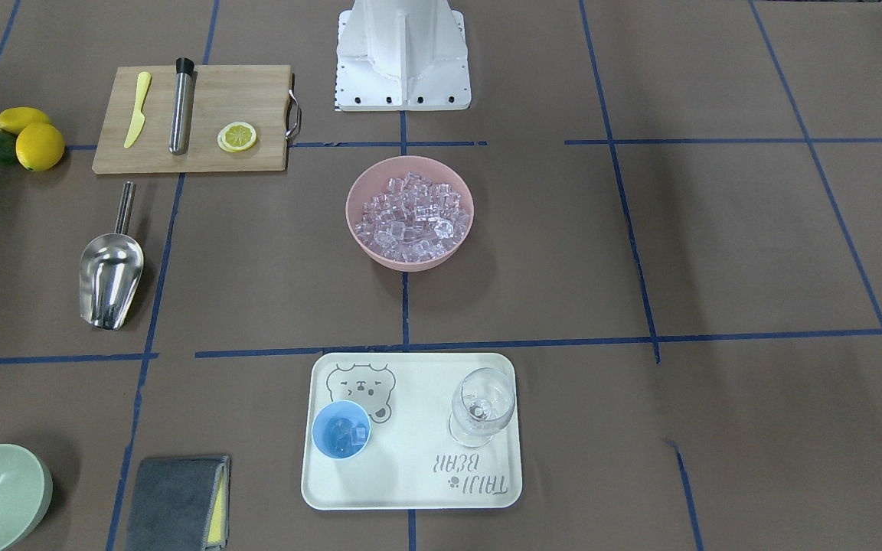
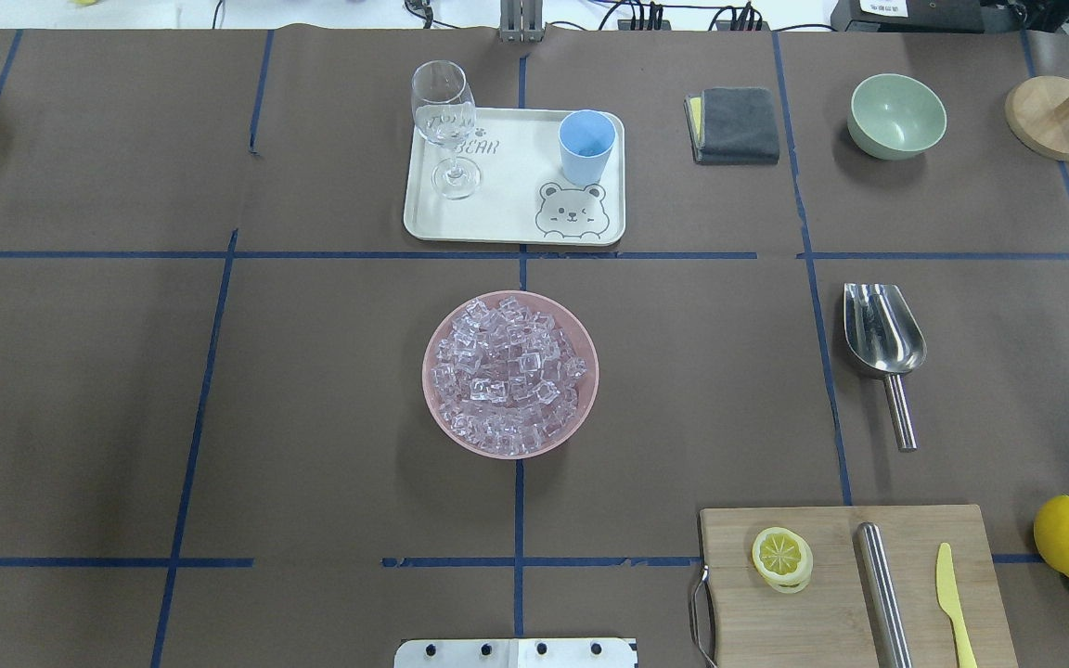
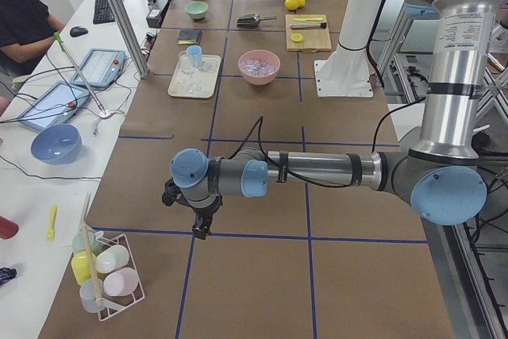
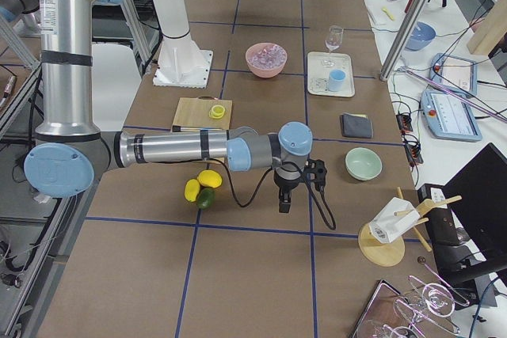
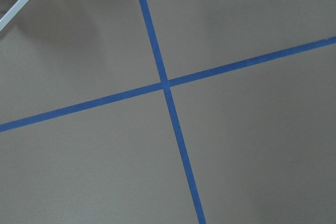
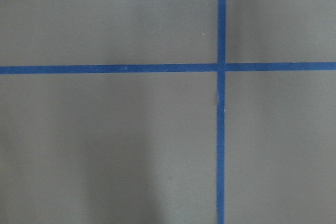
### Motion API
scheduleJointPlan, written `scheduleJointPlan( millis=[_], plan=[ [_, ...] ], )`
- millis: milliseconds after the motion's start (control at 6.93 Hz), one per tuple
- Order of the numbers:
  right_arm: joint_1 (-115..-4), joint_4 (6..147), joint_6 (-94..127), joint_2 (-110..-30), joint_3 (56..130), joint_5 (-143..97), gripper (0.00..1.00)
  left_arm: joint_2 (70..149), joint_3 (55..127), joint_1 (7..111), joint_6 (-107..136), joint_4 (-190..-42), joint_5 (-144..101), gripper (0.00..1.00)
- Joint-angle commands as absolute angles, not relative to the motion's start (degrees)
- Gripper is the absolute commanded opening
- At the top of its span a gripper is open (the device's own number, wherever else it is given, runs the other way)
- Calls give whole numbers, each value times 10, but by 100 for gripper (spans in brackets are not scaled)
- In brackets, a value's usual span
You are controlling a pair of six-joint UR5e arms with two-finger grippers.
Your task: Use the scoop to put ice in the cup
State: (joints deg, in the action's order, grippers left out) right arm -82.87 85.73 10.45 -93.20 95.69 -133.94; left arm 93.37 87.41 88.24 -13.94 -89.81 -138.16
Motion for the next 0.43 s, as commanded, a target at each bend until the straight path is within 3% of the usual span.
scheduleJointPlan(
  millis=[0, 289],
  plan=[
    [-861, 858, 26, -933, 922, -1350, 100, 936, 879, 882, -137, -892, -1384, 100],
    [-872, 860, -2, -931, 919, -1349, 100, 927, 889, 909, -137, -889, -1376, 100]
  ],
)
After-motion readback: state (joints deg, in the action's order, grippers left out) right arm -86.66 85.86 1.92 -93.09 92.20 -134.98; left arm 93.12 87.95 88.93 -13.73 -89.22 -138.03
